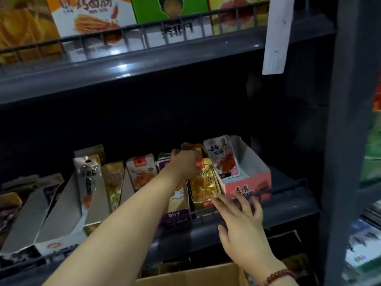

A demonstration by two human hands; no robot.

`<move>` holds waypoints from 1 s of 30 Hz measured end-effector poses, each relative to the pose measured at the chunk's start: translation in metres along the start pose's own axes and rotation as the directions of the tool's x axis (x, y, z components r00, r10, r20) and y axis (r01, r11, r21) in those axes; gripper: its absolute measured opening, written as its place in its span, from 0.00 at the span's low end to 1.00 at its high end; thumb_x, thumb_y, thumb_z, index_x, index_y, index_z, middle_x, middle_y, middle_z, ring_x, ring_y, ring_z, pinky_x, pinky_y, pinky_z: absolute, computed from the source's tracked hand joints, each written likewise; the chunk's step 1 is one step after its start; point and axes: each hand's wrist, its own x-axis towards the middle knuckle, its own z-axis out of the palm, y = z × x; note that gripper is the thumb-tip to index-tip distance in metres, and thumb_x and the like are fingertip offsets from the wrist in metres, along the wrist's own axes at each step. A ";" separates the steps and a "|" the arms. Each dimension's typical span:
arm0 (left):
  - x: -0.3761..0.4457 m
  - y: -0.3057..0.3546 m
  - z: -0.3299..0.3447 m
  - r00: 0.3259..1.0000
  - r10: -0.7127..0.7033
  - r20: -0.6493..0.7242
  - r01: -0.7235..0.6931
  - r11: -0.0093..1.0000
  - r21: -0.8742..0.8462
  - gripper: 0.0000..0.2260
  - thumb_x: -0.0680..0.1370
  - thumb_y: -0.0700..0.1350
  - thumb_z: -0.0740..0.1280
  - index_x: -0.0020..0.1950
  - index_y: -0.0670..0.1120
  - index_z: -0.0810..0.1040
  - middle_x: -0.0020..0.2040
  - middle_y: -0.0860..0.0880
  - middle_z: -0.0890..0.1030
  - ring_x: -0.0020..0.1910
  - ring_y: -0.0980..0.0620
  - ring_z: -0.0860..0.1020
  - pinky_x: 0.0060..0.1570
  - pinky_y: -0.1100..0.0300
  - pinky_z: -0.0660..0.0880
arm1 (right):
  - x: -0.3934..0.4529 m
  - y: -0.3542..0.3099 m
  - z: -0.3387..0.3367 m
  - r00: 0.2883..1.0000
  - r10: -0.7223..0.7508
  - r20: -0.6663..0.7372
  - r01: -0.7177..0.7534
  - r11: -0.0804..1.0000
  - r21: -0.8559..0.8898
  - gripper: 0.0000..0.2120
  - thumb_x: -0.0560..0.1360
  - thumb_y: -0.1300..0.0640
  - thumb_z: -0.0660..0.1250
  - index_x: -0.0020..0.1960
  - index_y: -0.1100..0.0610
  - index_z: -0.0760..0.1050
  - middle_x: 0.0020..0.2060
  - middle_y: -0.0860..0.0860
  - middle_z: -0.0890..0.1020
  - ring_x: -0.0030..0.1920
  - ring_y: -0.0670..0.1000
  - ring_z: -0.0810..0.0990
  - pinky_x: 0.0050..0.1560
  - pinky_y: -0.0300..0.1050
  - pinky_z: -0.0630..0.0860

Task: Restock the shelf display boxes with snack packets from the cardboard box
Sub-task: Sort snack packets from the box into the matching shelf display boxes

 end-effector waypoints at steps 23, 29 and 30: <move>0.011 0.006 0.014 0.985 0.013 0.172 -0.031 0.994 0.101 0.38 0.71 0.49 0.76 0.75 0.48 0.59 0.67 0.46 0.74 0.67 0.44 0.71 0.72 0.46 0.60 | 0.000 -0.001 0.005 0.998 0.029 -0.048 -0.025 0.996 0.082 0.34 0.57 0.51 0.77 0.62 0.46 0.74 0.58 0.41 0.78 0.61 0.49 0.67 0.61 0.53 0.58; 0.016 -0.002 0.024 0.986 0.064 -0.153 -0.019 0.960 0.280 0.32 0.74 0.42 0.70 0.74 0.48 0.58 0.64 0.45 0.76 0.69 0.42 0.68 0.69 0.47 0.59 | -0.001 -0.001 0.004 0.997 0.036 -0.065 -0.029 0.994 0.105 0.35 0.55 0.52 0.78 0.61 0.47 0.73 0.57 0.42 0.79 0.60 0.49 0.68 0.61 0.52 0.59; 0.017 -0.003 0.025 0.978 0.072 -0.195 -0.013 0.958 0.285 0.32 0.74 0.40 0.69 0.74 0.48 0.58 0.67 0.45 0.74 0.71 0.42 0.65 0.69 0.47 0.59 | 0.000 -0.001 0.004 0.997 0.037 -0.063 -0.030 0.994 0.109 0.36 0.55 0.52 0.79 0.61 0.47 0.72 0.56 0.42 0.79 0.60 0.49 0.68 0.61 0.52 0.59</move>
